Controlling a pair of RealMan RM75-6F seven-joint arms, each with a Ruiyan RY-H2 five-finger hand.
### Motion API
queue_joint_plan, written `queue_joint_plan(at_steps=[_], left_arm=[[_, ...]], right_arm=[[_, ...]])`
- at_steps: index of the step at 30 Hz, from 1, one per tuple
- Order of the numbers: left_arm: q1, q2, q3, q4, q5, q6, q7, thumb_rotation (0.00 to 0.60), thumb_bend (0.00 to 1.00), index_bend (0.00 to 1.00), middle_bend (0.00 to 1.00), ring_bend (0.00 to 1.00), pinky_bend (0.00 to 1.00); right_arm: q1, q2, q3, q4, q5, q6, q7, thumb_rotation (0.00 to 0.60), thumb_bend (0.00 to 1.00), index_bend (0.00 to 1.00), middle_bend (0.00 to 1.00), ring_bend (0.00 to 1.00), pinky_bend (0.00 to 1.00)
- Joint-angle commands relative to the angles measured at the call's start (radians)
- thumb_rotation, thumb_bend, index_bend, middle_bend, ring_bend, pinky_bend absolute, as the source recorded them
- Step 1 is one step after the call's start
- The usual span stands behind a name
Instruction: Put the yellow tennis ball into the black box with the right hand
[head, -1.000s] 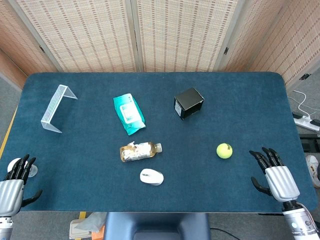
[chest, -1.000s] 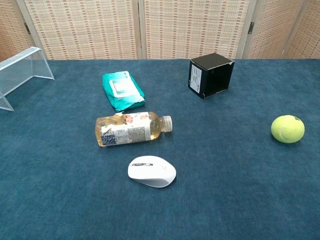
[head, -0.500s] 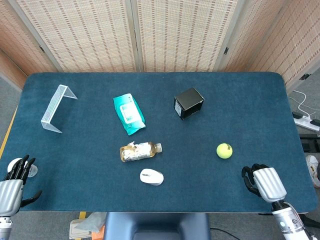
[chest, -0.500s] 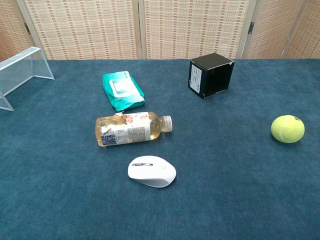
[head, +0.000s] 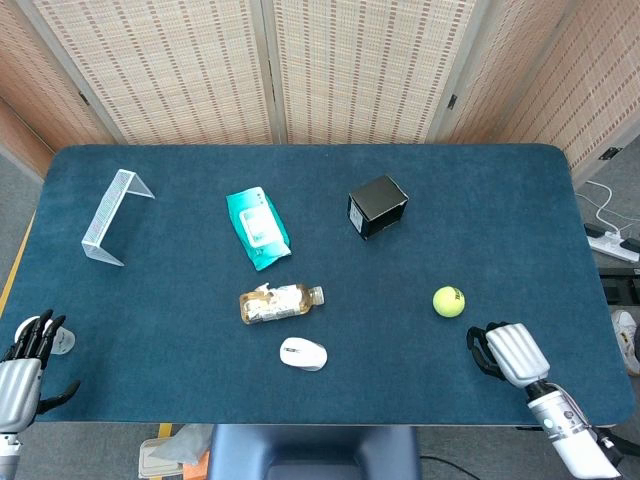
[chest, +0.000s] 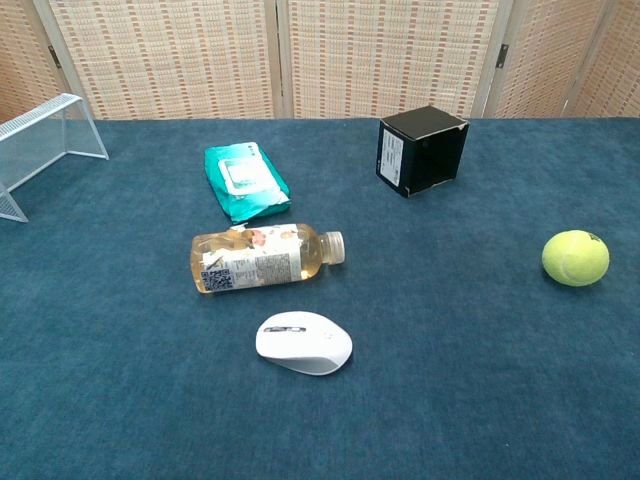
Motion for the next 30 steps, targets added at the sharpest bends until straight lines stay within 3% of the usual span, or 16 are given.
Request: queue_joint_plan(at_steps=[1, 30], left_arm=[[0.000, 0.000, 0.000, -0.001, -0.001, -0.001, 0.002, 0.600, 0.25, 0.00, 0.00, 0.00, 0.27], [-0.009, -0.008, -0.009, -0.023, -0.052, -0.035, 0.075, 0.600, 0.25, 0.00, 0.00, 0.00, 0.27]], right_arm=[[0.024, -0.014, -0.003, 0.033, -0.006, -0.022, 0.040, 0.600, 0.64, 0.82, 0.84, 0.55, 0.60], [0.191, -0.142, -0.050, 0.352, -0.057, -0.136, 0.381, 0.600, 0.63, 0.82, 0.83, 0.55, 0.60]])
